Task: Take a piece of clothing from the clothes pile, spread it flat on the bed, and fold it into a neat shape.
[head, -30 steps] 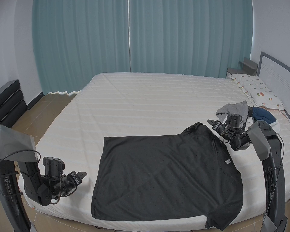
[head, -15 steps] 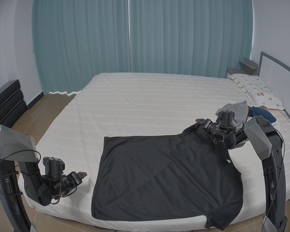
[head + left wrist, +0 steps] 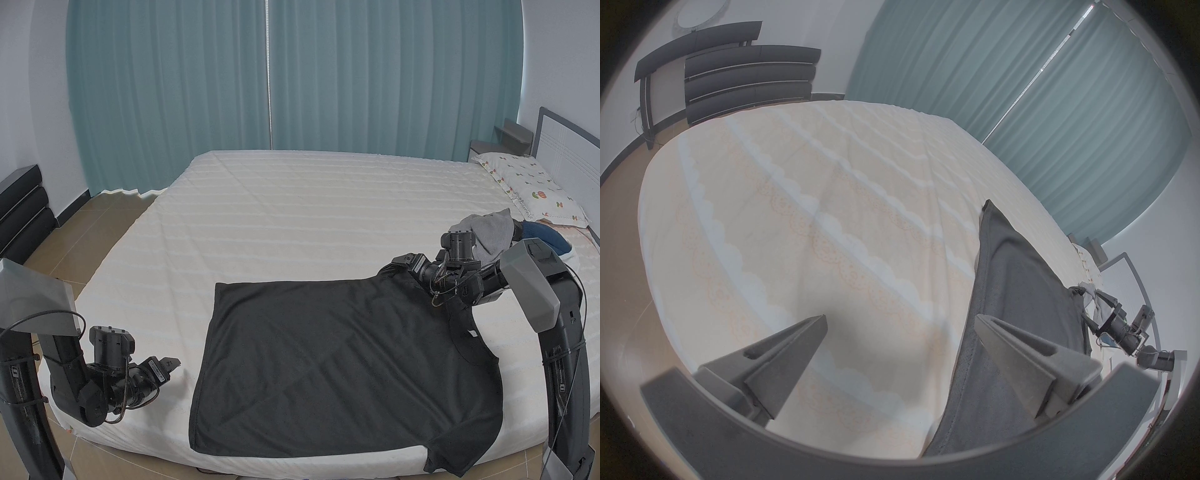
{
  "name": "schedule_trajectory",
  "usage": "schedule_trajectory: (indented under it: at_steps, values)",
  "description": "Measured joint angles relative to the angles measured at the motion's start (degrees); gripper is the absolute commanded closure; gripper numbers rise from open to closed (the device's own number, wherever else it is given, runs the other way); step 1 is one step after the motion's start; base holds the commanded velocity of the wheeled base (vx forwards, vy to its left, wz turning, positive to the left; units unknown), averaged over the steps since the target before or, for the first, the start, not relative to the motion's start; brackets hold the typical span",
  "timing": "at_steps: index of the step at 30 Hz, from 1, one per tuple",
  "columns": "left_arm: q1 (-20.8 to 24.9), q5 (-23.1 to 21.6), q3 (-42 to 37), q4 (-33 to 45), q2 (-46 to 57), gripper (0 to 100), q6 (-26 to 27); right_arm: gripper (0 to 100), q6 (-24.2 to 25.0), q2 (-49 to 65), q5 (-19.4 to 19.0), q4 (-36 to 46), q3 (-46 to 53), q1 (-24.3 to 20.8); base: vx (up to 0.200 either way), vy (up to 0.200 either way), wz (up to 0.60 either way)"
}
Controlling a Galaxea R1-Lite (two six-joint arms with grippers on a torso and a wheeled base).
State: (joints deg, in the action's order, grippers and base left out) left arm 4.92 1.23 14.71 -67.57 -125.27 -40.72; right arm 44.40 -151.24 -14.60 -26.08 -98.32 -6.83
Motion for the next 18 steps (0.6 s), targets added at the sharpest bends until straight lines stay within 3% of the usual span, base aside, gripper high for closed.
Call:
schedule_trajectory:
  at_steps: [12,18]
  values:
    - [0.0,0.0,0.1,0.0,-0.7,0,-0.1,0,2.7,-6.5,-0.3,2.0,-14.4,-1.3,0.0,0.0,0.0]
    - [0.0,0.0,0.2,-0.1,-1.1,0,-0.1,0,4.9,-8.6,-1.4,-12.3,-16.1,-1.6,0.0,0.0,0.0]
